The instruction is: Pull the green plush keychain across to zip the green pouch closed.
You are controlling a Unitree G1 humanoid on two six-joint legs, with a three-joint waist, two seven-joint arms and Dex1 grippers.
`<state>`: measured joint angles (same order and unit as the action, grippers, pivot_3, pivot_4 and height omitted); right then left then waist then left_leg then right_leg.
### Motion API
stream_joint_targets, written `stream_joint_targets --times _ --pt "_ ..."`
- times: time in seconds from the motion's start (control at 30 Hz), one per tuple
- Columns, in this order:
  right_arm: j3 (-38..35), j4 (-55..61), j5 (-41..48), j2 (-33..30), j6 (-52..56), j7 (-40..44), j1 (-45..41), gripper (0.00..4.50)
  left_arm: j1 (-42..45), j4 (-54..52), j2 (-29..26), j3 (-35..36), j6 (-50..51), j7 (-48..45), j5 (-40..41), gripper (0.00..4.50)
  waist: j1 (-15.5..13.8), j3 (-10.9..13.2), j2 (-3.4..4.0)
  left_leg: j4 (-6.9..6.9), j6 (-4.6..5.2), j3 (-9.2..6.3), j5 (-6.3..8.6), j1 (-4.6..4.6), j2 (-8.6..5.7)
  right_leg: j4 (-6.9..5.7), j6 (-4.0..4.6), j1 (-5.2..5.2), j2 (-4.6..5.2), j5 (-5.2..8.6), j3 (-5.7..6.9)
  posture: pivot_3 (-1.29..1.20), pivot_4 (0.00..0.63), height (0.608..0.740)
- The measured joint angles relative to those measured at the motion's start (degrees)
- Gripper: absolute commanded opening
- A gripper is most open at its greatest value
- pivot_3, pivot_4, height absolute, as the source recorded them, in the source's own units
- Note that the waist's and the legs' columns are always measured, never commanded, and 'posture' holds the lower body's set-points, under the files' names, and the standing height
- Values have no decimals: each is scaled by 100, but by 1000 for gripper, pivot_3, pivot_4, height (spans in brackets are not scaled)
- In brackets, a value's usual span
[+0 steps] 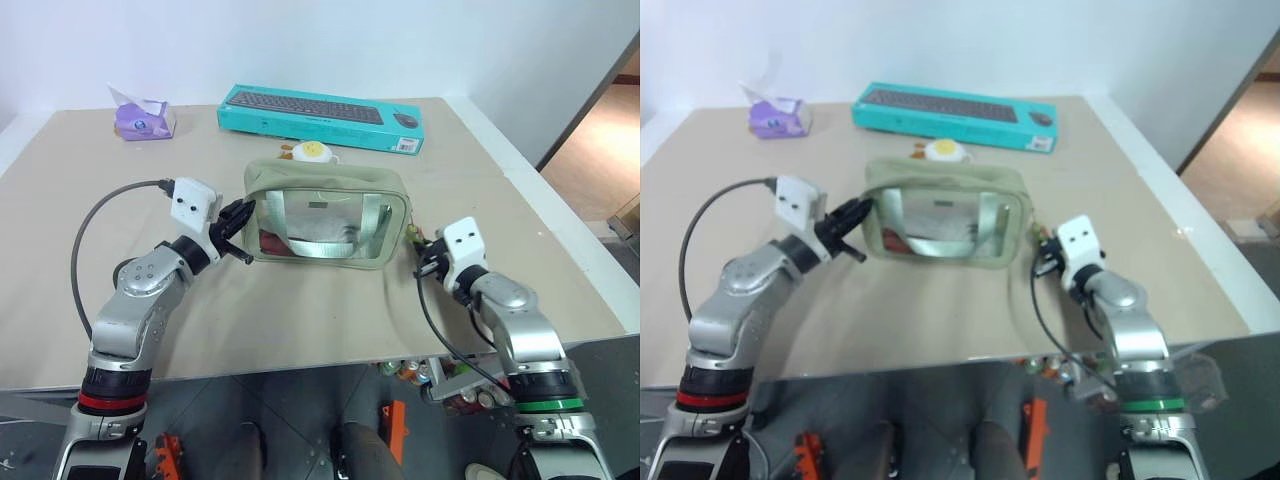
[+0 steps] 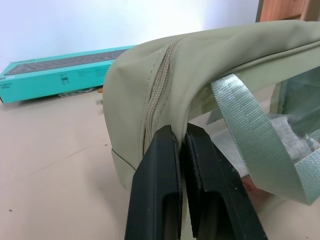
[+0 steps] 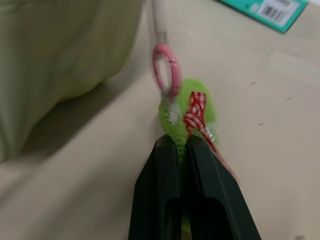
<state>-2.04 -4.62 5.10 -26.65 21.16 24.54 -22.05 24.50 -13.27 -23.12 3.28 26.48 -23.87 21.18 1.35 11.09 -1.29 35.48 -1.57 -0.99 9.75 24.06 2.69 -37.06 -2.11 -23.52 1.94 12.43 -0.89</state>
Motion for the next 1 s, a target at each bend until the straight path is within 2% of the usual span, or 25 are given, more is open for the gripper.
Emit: stream_joint_targets --times 0.1,0.17,0.2,0.23,0.3,0.53,0.6,0.7,0.83,0.9,1.0 --pt "43 5 -70 123 -4 -100 48 42 -2 -23 -1 0 32 0 2 0 0 -2 -1 0 0 2 0 -2 2 0 3 0 -2 -1 -4 0 150 740" --pt "-7 55 -17 284 63 -133 46 688 -27 -49 -48 5 55 -28 6 0 4 -4 -4 0 0 2 0 -3 7 0 2 0 -8 -3 -6 0 150 740" --pt "-53 73 74 366 103 -158 40 853 -30 -71 -51 23 102 -50 39 0 3 -4 -4 -1 0 1 0 -2 7 0 3 0 -8 -3 -6 0 150 740" --pt "-96 105 149 417 127 -176 35 1233 -37 -83 -51 58 156 -79 100 749 1 -3 -3 -1 0 1 0 -1 7 0 3 -2 -9 -3 -6 0 150 740" --pt "-207 289 305 258 188 -62 40 1917 -67 -81 -115 149 341 -167 199 1318 -6 -3 -2 -1 0 2 0 2 7 0 3 -3 -8 -3 -7 0 150 740" --pt "-1108 1517 1046 -651 524 544 282 4374 -89 -30 -378 486 396 -517 458 3772 -22 -3 -2 -4 0 -2 1 13 4 2 3 -7 -8 9 -8 0 150 740" --pt "-1282 1779 1269 -861 602 781 440 4500 -91 -22 -487 610 381 -728 615 4445 -20 -3 -2 -4 0 -3 2 12 5 2 4 -7 -9 10 -8 0 150 740" --pt "-1525 2124 1533 -1132 712 1051 828 4500 -243 -66 -695 688 318 -1084 771 4445 -14 -3 -1 -5 1 0 2 9 5 1 15 -6 -9 16 -11 0 150 740" --pt "-1996 2708 1992 -1490 1010 1497 1707 4500 -1126 -254 -1179 912 167 -1583 843 4445 -9 -3 -1 -11 1 3 8 6 9 1 33 -10 -9 31 -14 0 150 740" --pt "-2008 3149 2306 -1551 1166 1800 2224 4500 -1683 -414 -1358 901 9 -1840 793 4445 -14 -3 -1 -11 0 3 11 4 12 0 39 -8 -9 38 -13 0 150 740" --pt "-1868 3596 2663 -1579 1374 2014 2459 4500 -2047 -573 -1459 717 -139 -1958 556 4445 -19 -3 -2 -1 -2 3 11 5 13 1 36 -8 -8 33 -12 0 150 740"
